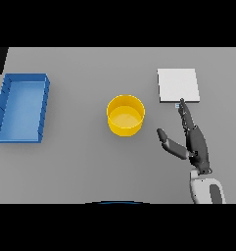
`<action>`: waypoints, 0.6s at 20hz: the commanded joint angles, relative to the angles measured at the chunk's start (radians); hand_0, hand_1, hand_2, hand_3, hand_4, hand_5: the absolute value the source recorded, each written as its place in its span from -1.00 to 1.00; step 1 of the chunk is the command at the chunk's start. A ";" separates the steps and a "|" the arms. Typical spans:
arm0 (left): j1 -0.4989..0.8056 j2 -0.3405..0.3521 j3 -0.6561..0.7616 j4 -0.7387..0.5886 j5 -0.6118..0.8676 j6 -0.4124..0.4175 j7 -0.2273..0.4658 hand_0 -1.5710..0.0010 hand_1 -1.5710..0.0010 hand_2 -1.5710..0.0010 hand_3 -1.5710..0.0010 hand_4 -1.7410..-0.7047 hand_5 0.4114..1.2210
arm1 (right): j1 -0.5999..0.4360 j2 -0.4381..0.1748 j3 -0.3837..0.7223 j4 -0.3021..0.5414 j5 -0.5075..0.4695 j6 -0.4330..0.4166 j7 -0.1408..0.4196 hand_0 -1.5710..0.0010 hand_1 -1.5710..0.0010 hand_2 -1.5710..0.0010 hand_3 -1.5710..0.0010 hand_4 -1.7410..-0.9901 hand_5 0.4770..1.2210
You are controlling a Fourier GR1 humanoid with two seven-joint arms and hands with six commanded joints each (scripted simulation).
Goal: Pick up the red beaker and tilt it to pour out 1 green nut into yellow bowl. Pick up the yellow bowl and place it on the metallic measuring scale.
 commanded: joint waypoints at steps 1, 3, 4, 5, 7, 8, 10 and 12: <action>0.020 0.027 0.055 0.017 0.050 0.016 0.004 -1.00 -1.00 -1.00 -0.95 -0.99 1.00 | -0.011 0.003 0.005 0.011 0.019 -0.013 0.006 1.00 1.00 1.00 1.00 0.65 -0.70; 0.083 0.066 0.158 0.044 0.151 0.061 0.034 -1.00 -1.00 -1.00 -0.97 -1.00 1.00 | -0.035 0.006 0.006 0.027 0.024 -0.016 0.030 1.00 1.00 1.00 1.00 0.64 -0.67; 0.124 0.080 0.196 0.046 0.193 0.085 0.055 -1.00 -1.00 -1.00 -0.97 -1.00 1.00 | -0.033 -0.002 0.008 0.025 0.038 -0.021 0.028 1.00 1.00 1.00 1.00 0.64 -0.65; 0.170 0.087 0.224 0.044 0.225 0.122 0.099 -1.00 -1.00 -1.00 -0.98 -1.00 1.00 | -0.023 -0.008 0.014 0.023 0.043 -0.015 0.013 1.00 1.00 1.00 1.00 0.62 -0.63; 0.262 0.095 0.256 0.014 0.268 0.193 0.193 -1.00 -1.00 -1.00 -0.99 -1.00 1.00 | -0.019 -0.019 0.009 0.023 0.038 -0.007 -0.002 1.00 1.00 1.00 1.00 0.60 -0.60; 0.310 0.095 0.288 -0.006 0.309 0.228 0.211 -1.00 -1.00 -1.00 -0.99 -1.00 1.00 | -0.015 -0.024 0.007 0.030 0.036 -0.003 0.001 1.00 1.00 1.00 1.00 0.59 -0.60; 0.391 0.093 0.347 -0.044 0.381 0.277 0.272 -1.00 -1.00 -1.00 -0.99 -1.00 1.00 | -0.022 -0.020 0.011 0.018 0.032 -0.001 0.019 1.00 1.00 1.00 1.00 0.62 -0.56; 0.476 0.101 0.390 -0.109 0.437 0.300 0.337 -1.00 -1.00 -1.00 -1.00 -1.00 1.00 | -0.026 -0.027 0.009 0.018 0.030 0.004 0.019 1.00 1.00 1.00 1.00 0.62 -0.52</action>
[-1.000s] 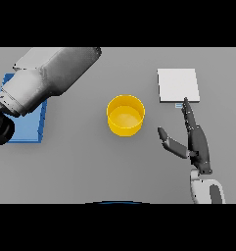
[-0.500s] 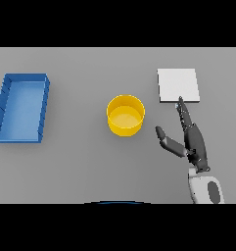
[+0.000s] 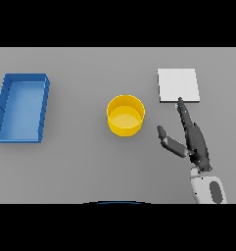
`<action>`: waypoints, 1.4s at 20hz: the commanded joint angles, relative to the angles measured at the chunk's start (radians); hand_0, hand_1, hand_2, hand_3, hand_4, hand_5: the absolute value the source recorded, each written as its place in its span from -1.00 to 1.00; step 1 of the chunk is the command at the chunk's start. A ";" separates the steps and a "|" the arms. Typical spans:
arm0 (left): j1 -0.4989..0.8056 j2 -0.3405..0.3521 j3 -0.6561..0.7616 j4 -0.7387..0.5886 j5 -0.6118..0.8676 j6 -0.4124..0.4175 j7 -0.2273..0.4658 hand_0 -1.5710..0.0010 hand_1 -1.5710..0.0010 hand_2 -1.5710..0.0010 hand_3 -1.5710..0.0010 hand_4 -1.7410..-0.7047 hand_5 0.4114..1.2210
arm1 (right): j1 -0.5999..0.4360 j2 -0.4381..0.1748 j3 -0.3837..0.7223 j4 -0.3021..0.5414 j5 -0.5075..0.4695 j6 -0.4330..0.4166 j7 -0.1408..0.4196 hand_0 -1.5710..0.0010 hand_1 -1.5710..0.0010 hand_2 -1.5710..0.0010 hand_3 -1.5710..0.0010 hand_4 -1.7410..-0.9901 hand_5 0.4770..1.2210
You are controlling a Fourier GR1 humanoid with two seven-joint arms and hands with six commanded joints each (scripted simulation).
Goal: Pick up the red beaker and tilt it to pour out 1 green nut into yellow bowl. Pick up the yellow bowl and place it on the metallic measuring scale.
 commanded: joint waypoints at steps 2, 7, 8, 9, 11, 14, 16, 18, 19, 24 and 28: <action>0.122 -0.021 0.023 -0.093 0.055 0.031 0.022 -1.00 -1.00 -1.00 -1.00 -1.00 1.00 | 0.009 0.004 0.005 0.001 -0.006 0.008 -0.011 1.00 1.00 1.00 1.00 0.64 -0.50; 0.423 -0.068 0.042 -0.388 0.149 0.087 0.095 -1.00 -1.00 -1.00 -1.00 -1.00 1.00 | 0.016 -0.006 0.004 0.002 0.005 0.003 -0.035 1.00 1.00 1.00 1.00 0.53 -0.46; 0.463 -0.079 0.044 -0.442 0.163 0.094 0.112 -1.00 -1.00 -1.00 -1.00 -1.00 0.91 | 0.016 -0.007 0.000 0.006 0.005 0.001 -0.032 1.00 1.00 1.00 1.00 0.51 -0.46; 0.510 -0.090 0.041 -0.499 0.173 0.104 0.121 -1.00 -1.00 -1.00 -1.00 -1.00 0.83 | 0.011 -0.008 -0.004 0.011 -0.004 0.006 -0.029 1.00 1.00 1.00 1.00 0.51 -0.47; 0.564 -0.102 0.037 -0.570 0.180 0.122 0.171 -1.00 -1.00 -1.00 -1.00 -1.00 0.58 | 0.012 -0.004 0.000 0.012 0.000 0.004 -0.035 1.00 1.00 1.00 1.00 0.53 -0.47; 0.605 -0.110 0.038 -0.646 0.197 0.116 0.251 -1.00 -1.00 -1.00 -1.00 -0.83 0.13 | 0.010 -0.003 -0.001 0.003 -0.010 0.010 -0.019 1.00 1.00 1.00 1.00 0.56 -0.48; 0.643 -0.090 0.027 -0.710 0.225 0.044 0.235 -0.87 -0.71 -0.63 -0.68 -0.28 -0.10 | 0.009 -0.003 -0.004 0.002 -0.015 0.011 -0.016 1.00 1.00 1.00 1.00 0.57 -0.48; 0.647 -0.083 0.039 -0.726 0.290 -0.045 0.218 -0.20 -0.09 -0.04 -0.07 0.19 -0.27 | 0.005 0.001 0.003 0.001 -0.001 0.001 -0.015 1.00 1.00 1.00 1.00 0.58 -0.48; 0.665 -0.087 0.046 -0.757 0.330 -0.078 0.223 0.04 0.12 0.17 0.14 0.33 -0.33 | 0.014 0.001 0.003 0.001 -0.003 0.004 -0.023 1.00 1.00 1.00 1.00 0.57 -0.48; 0.664 -0.048 -0.015 -0.732 0.265 -0.137 0.269 0.69 0.71 0.73 0.72 0.76 -0.47 | -0.004 -0.010 -0.011 0.027 0.000 -0.002 -0.023 1.00 1.00 1.00 1.00 0.56 -0.50; 0.660 -0.044 -0.026 -0.727 0.233 -0.108 0.221 0.87 0.88 0.89 0.88 0.85 -0.46 | -0.001 -0.002 0.003 0.032 0.027 -0.017 -0.028 1.00 1.00 1.00 1.00 0.56 -0.52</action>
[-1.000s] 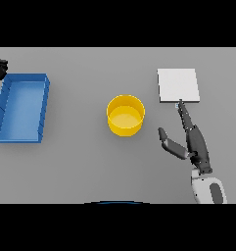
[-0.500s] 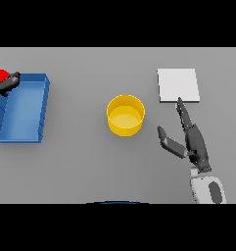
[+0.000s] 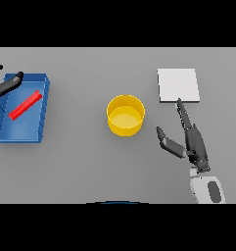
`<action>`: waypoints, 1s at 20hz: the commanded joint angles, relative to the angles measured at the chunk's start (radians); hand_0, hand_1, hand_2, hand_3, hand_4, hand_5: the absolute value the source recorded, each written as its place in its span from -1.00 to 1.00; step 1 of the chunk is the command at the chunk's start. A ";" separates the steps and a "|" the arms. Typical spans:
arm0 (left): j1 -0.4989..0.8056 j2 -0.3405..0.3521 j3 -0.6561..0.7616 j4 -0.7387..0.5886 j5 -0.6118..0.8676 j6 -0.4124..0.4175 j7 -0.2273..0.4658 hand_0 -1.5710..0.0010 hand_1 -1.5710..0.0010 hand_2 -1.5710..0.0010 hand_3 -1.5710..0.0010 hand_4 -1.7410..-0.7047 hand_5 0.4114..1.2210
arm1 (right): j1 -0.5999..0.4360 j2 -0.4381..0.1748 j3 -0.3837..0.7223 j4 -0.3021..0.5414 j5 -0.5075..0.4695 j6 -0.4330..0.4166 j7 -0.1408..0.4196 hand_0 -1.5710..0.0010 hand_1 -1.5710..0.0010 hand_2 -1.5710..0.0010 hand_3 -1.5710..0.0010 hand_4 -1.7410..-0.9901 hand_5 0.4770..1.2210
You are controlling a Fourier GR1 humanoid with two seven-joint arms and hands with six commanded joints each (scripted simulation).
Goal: Pick up the red beaker and tilt it to pour out 1 green nut into yellow bowl. Pick up the yellow bowl and place it on the metallic measuring scale.
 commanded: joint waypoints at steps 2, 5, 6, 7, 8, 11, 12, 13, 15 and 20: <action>-0.002 -0.007 0.007 -0.004 0.004 0.016 -0.018 0.92 0.92 0.93 0.93 0.86 -0.45 | -0.012 -0.009 0.014 -0.018 0.050 -0.021 0.064 1.00 1.00 1.00 1.00 0.63 -0.59; 0.013 -0.033 0.022 -0.031 0.031 0.039 -0.062 0.96 0.96 0.96 0.96 0.84 -0.41 | -0.042 -0.062 0.062 -0.028 0.097 0.043 0.039 1.00 1.00 1.00 1.00 0.76 -0.50; 0.015 -0.042 0.021 -0.032 0.033 0.045 -0.065 0.97 0.97 0.97 0.97 0.83 -0.39 | -0.076 -0.098 0.071 -0.014 0.122 0.070 0.055 1.00 1.00 1.00 1.00 0.74 -0.49; 0.011 -0.048 0.022 -0.040 0.039 0.046 -0.062 0.97 0.98 0.98 0.98 0.82 -0.38 | -0.110 -0.136 0.090 -0.002 0.168 0.089 0.075 1.00 1.00 1.00 1.00 0.70 -0.50; 0.014 -0.044 0.023 -0.053 0.042 0.041 -0.061 0.98 0.98 0.98 0.98 0.82 -0.37 | -0.140 -0.169 0.112 0.012 0.224 0.097 0.090 1.00 1.00 1.00 1.00 0.65 -0.54; 0.030 -0.052 0.020 -0.064 0.047 0.040 -0.053 0.99 0.99 0.99 0.99 0.80 -0.33 | -0.235 -0.241 0.179 0.041 0.343 0.141 0.087 1.00 1.00 1.00 1.00 0.61 -0.60; 0.028 -0.058 0.015 -0.066 0.043 0.045 -0.045 0.99 0.99 0.99 0.99 0.80 -0.32 | -0.271 -0.271 0.205 0.050 0.378 0.172 0.084 1.00 1.00 1.00 1.00 0.60 -0.60; 0.021 -0.056 0.018 -0.065 0.046 0.040 -0.039 0.99 0.99 0.99 0.99 0.80 -0.32 | -0.307 -0.290 0.231 0.058 0.410 0.197 0.082 1.00 1.00 1.00 1.00 0.58 -0.59; 0.029 -0.057 0.020 -0.065 0.050 0.037 -0.035 1.00 1.00 1.00 1.00 0.79 -0.32 | -0.365 -0.318 0.274 0.082 0.449 0.243 0.045 1.00 1.00 1.00 1.00 0.56 -0.58; 0.038 -0.041 0.025 -0.066 0.054 0.020 -0.050 1.00 1.00 1.00 1.00 0.81 -0.31 | -0.517 -0.335 0.378 0.226 0.548 0.302 -0.017 1.00 1.00 1.00 1.00 0.56 -0.56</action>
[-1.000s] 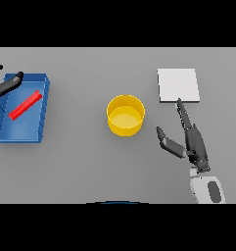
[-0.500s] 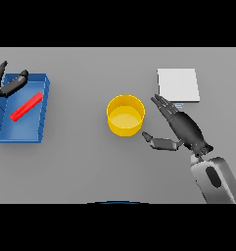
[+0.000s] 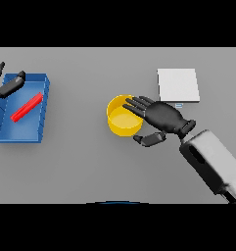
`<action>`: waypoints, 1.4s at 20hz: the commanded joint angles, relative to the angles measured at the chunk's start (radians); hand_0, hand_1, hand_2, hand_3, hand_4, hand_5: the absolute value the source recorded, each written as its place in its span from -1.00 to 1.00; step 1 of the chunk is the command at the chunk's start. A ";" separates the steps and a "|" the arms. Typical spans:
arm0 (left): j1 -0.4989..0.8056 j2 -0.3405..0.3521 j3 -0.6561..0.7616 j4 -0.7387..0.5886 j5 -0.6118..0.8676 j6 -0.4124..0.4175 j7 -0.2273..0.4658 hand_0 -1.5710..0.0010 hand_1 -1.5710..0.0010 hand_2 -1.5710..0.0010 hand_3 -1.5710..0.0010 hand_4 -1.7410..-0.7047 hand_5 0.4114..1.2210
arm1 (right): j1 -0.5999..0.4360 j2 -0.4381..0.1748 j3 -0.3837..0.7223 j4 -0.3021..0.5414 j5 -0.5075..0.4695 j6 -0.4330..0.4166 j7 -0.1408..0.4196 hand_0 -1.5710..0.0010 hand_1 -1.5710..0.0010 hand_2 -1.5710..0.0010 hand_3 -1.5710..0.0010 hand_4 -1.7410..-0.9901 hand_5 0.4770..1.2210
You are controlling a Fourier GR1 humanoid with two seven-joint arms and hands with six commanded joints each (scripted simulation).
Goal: Pick up the red beaker and tilt it to pour out 1 green nut into yellow bowl. Pick up the yellow bowl and place it on the metallic measuring scale.
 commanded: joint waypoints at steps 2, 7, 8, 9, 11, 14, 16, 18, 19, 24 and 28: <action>-0.004 -0.001 -0.001 -0.009 0.001 0.000 0.005 1.00 1.00 1.00 1.00 0.81 -0.30 | -0.051 0.013 0.036 0.054 0.026 0.017 -0.021 1.00 1.00 1.00 1.00 0.56 -0.57; -0.005 0.005 0.009 0.008 0.003 -0.002 0.000 1.00 1.00 1.00 1.00 0.80 -0.30 | -0.131 0.027 0.104 0.145 0.055 0.095 -0.061 1.00 1.00 1.00 1.00 0.55 -0.51; -0.004 -0.001 0.003 0.009 -0.005 0.005 -0.006 1.00 1.00 1.00 1.00 0.81 -0.29 | -0.149 0.034 0.119 0.168 0.066 0.106 -0.061 1.00 1.00 1.00 1.00 0.55 -0.50; 0.006 0.002 0.006 -0.006 0.004 0.000 -0.015 1.00 1.00 1.00 1.00 0.80 -0.29 | -0.164 0.048 0.131 0.182 0.072 0.118 -0.051 1.00 1.00 1.00 1.00 0.54 -0.49; -0.008 0.001 0.003 0.005 -0.001 -0.002 0.000 1.00 1.00 1.00 1.00 0.81 -0.28 | -0.198 0.055 0.149 0.227 0.088 0.137 -0.045 1.00 1.00 1.00 1.00 0.53 -0.47; 0.000 0.007 0.003 0.004 0.001 -0.011 -0.018 1.00 1.00 1.00 1.00 0.82 -0.28 | -0.228 0.076 0.169 0.292 0.097 0.150 -0.054 1.00 1.00 1.00 1.00 0.49 -0.47; -0.013 0.010 0.006 0.014 -0.005 -0.005 -0.012 1.00 1.00 1.00 1.00 0.82 -0.28 | -0.239 0.084 0.179 0.313 0.104 0.154 -0.057 1.00 1.00 1.00 0.99 0.48 -0.44; -0.005 0.010 0.002 0.020 -0.008 -0.010 -0.012 1.00 1.00 1.00 1.00 0.84 -0.26 | -0.239 0.086 0.177 0.329 0.100 0.160 -0.053 1.00 1.00 1.00 0.97 0.45 -0.38; -0.017 0.011 0.003 0.036 -0.010 -0.011 -0.015 1.00 1.00 1.00 1.00 0.84 -0.25 | -0.241 0.096 0.177 0.331 0.098 0.171 -0.035 1.00 1.00 0.99 0.95 0.42 -0.31; -0.003 0.016 0.004 0.015 -0.005 -0.014 -0.031 1.00 1.00 1.00 1.00 0.84 -0.26 | -0.249 0.087 0.178 0.343 0.103 0.147 -0.074 0.14 0.19 0.24 0.27 -0.19 0.43; -0.016 0.018 0.009 0.029 -0.002 -0.019 -0.019 1.00 1.00 1.00 1.00 0.84 -0.27 | -0.243 0.082 0.185 0.316 0.088 0.172 -0.065 -0.53 -0.51 -0.44 -0.23 -0.65 0.77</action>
